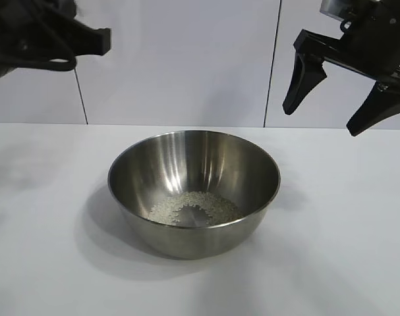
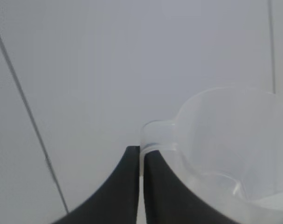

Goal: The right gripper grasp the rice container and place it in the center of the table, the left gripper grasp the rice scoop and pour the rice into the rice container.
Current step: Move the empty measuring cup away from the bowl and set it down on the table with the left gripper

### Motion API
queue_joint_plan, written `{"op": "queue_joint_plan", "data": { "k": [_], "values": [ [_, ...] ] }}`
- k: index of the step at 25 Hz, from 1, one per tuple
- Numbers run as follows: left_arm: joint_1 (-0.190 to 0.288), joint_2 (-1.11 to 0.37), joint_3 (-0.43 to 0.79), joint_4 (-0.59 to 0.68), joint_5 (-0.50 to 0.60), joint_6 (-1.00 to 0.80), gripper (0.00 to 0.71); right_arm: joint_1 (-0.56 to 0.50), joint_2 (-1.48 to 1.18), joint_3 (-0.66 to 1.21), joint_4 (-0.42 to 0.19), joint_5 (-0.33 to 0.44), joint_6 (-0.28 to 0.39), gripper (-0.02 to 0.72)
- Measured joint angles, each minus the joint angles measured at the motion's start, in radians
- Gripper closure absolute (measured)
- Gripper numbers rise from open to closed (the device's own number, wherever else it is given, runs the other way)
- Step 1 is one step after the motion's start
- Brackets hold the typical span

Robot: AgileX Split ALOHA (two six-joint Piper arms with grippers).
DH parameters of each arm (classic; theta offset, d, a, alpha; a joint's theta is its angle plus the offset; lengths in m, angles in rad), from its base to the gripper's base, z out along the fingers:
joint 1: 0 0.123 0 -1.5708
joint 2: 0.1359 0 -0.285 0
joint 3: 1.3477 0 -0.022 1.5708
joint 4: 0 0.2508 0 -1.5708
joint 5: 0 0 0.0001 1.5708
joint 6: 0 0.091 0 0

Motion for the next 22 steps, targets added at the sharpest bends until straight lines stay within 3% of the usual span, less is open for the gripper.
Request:
{"op": "queue_joint_plan", "data": {
  "k": [3, 5, 11, 22],
  "values": [
    [0.082, 0.018, 0.01, 0.146, -0.001, -0.003, 0.699, 0.0, 0.0, 0.0, 0.002, -0.006, 0.0, 0.042],
    [0.106, 0.061, 0.01, 0.227, -0.008, -0.006, 0.699, 0.0, 0.0, 0.0, 0.002, -0.007, 0.0, 0.042],
    [0.113, 0.238, 0.0, 0.272, -0.007, -0.023, 0.699, 0.0, 0.0, 0.0, 0.013, -0.025, 0.0, 0.042],
    [0.113, 0.403, -0.124, 0.273, -0.009, -0.051, 0.699, 0.0, 0.0, 0.0, 0.013, -0.025, 0.0, 0.042]
  ]
}}
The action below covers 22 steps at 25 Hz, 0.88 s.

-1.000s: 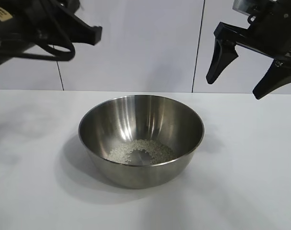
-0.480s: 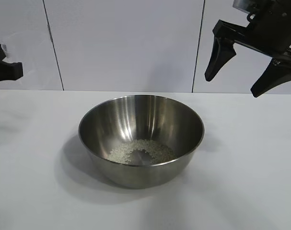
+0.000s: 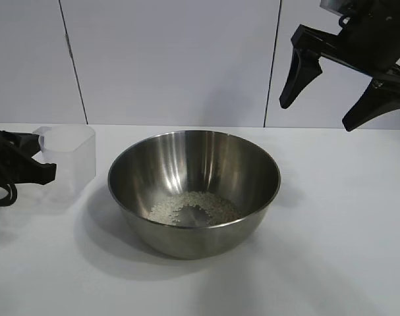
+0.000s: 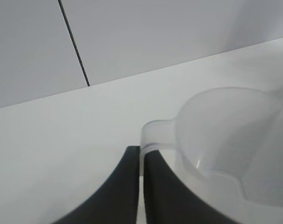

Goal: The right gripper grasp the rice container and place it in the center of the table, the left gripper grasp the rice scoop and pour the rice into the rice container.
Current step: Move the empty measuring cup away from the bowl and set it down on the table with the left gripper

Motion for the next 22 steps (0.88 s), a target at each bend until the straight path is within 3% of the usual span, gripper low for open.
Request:
{"op": "queue_joint_plan", "data": {
  "k": [7, 9, 12, 15, 18, 22],
  "values": [
    [0.0, 0.024, 0.007, 0.007, 0.001, -0.007, 0.678, 0.0, 0.0, 0.0, 0.0, -0.004, 0.0, 0.042],
    [0.0, 0.024, 0.007, 0.041, 0.0, -0.007, 0.61, 0.0, 0.0, 0.0, 0.0, -0.004, 0.0, 0.042],
    [0.0, 0.024, 0.007, 0.085, 0.0, -0.007, 0.421, 0.0, 0.0, 0.0, 0.0, -0.004, 0.0, 0.042],
    [0.0, 0.024, 0.008, 0.091, 0.0, -0.007, 0.277, 0.0, 0.0, 0.0, 0.0, -0.005, 0.0, 0.042],
    [0.0, 0.024, 0.031, 0.079, -0.002, -0.007, 0.211, 0.0, 0.0, 0.0, 0.0, -0.005, 0.0, 0.042],
    [0.0, -0.003, 0.113, 0.068, -0.002, -0.007, 0.176, 0.0, 0.0, 0.0, 0.0, -0.005, 0.0, 0.042]
  ]
}}
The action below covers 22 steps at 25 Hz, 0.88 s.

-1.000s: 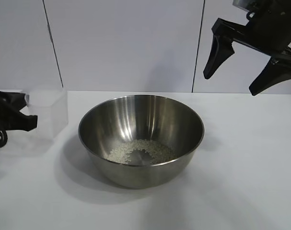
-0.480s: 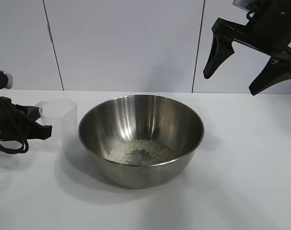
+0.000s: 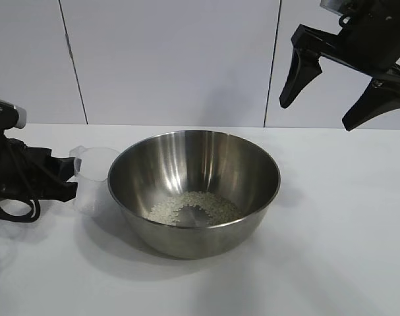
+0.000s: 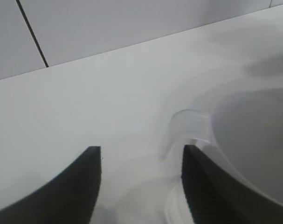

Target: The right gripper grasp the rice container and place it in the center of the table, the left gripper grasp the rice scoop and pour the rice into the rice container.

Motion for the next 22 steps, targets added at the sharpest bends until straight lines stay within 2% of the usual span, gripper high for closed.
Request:
{"op": "queue_joint_plan", "data": {
  "k": [4, 7, 9, 10, 12, 16, 19, 22],
  "values": [
    [0.0, -0.099, 0.113, -0.001, 0.0, -0.011, 0.112, 0.0, 0.0, 0.0, 0.0, 0.0, 0.0, 0.042],
    [0.0, -0.227, 0.199, -0.038, 0.0, -0.085, 0.07, 0.0, 0.0, 0.0, 0.0, 0.0, 0.0, 0.042],
    [0.0, -0.322, 0.223, -0.065, 0.065, -0.183, 0.06, 0.0, 0.0, 0.0, 0.0, 0.0, 0.0, 0.042],
    [0.0, -0.377, 0.219, -0.067, 0.141, -0.226, 0.058, 0.0, 0.0, 0.0, 0.0, 0.0, 0.0, 0.042],
    [0.0, -0.472, 0.18, -0.013, 0.394, -0.328, 0.054, 0.0, 0.0, 0.0, 0.0, 0.0, 0.0, 0.042],
    [0.0, -0.63, 0.006, 0.251, 0.927, -0.601, 0.053, 0.0, 0.0, 0.0, 0.0, 0.001, 0.0, 0.042],
    [0.0, -0.695, -0.157, 0.419, 1.207, -0.795, 0.053, 0.0, 0.0, 0.0, 0.0, 0.001, 0.0, 0.042],
    [0.001, -0.709, -0.283, 0.427, 1.352, -0.785, 0.053, 0.0, 0.0, 0.0, 0.0, 0.002, 0.0, 0.042]
  ]
}}
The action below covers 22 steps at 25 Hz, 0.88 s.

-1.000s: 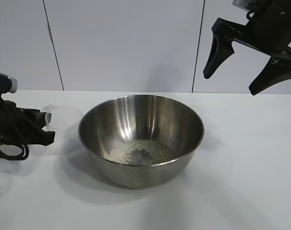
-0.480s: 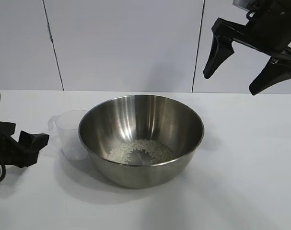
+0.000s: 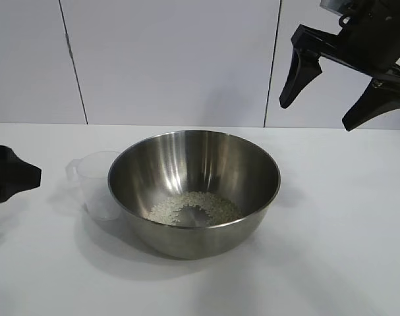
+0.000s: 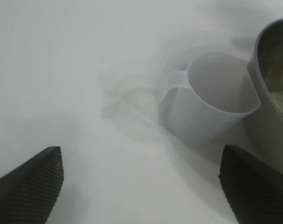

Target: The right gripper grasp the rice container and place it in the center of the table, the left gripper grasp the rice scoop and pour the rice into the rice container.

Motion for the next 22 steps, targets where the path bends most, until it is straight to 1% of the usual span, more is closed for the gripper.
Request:
{"op": "queue_joint_plan", "data": {
  "k": [1, 2, 3, 6, 8, 9, 11, 12, 13, 15, 18, 22],
  "values": [
    [0.0, 0.0, -0.03, -0.048, 0.032, 0.055, 0.053, 0.0, 0.0, 0.0, 0.0, 0.0, 0.0, 0.042],
    [0.0, -0.001, -0.065, -0.121, 0.058, 0.123, 0.053, 0.0, 0.0, 0.0, 0.0, 0.001, 0.0, 0.042],
    [0.0, -0.001, -0.097, -0.201, 0.092, 0.228, 0.053, 0.0, 0.0, 0.0, 0.0, 0.001, -0.002, 0.042],
    [0.002, -0.001, -0.183, -0.553, 0.219, 0.625, 0.053, 0.0, 0.0, 0.0, 0.0, 0.001, -0.007, 0.042],
    [0.016, -0.001, -0.237, -0.829, 0.327, 0.903, 0.053, 0.0, 0.0, 0.0, 0.0, 0.002, -0.011, 0.042],
    [0.028, -0.001, -0.256, -0.955, 0.371, 0.995, 0.053, 0.0, 0.0, 0.0, 0.0, 0.002, -0.012, 0.042],
    [0.06, 0.001, -0.297, -1.138, 0.464, 1.15, 0.053, 0.0, 0.0, 0.0, 0.0, 0.004, -0.014, 0.042],
    [0.073, 0.007, -0.313, -1.205, 0.504, 1.188, 0.053, 0.0, 0.0, 0.0, 0.0, 0.005, -0.017, 0.042],
    [0.085, 0.017, -0.333, -1.245, 0.533, 1.202, 0.053, 0.0, 0.0, 0.0, 0.003, 0.007, -0.023, 0.042],
    [0.093, 0.047, -0.371, -1.268, 0.573, 1.198, 0.053, 0.0, 0.0, 0.0, 0.012, 0.009, -0.035, 0.042],
    [0.093, 0.111, -0.421, -1.269, 0.584, 1.166, 0.053, 0.0, 0.0, 0.0, 0.037, 0.017, -0.048, 0.042],
    [0.093, 0.2, -0.477, -1.269, 0.597, 1.138, 0.053, 0.0, 0.0, 0.0, 0.094, 0.027, -0.087, 0.042]
  ]
}}
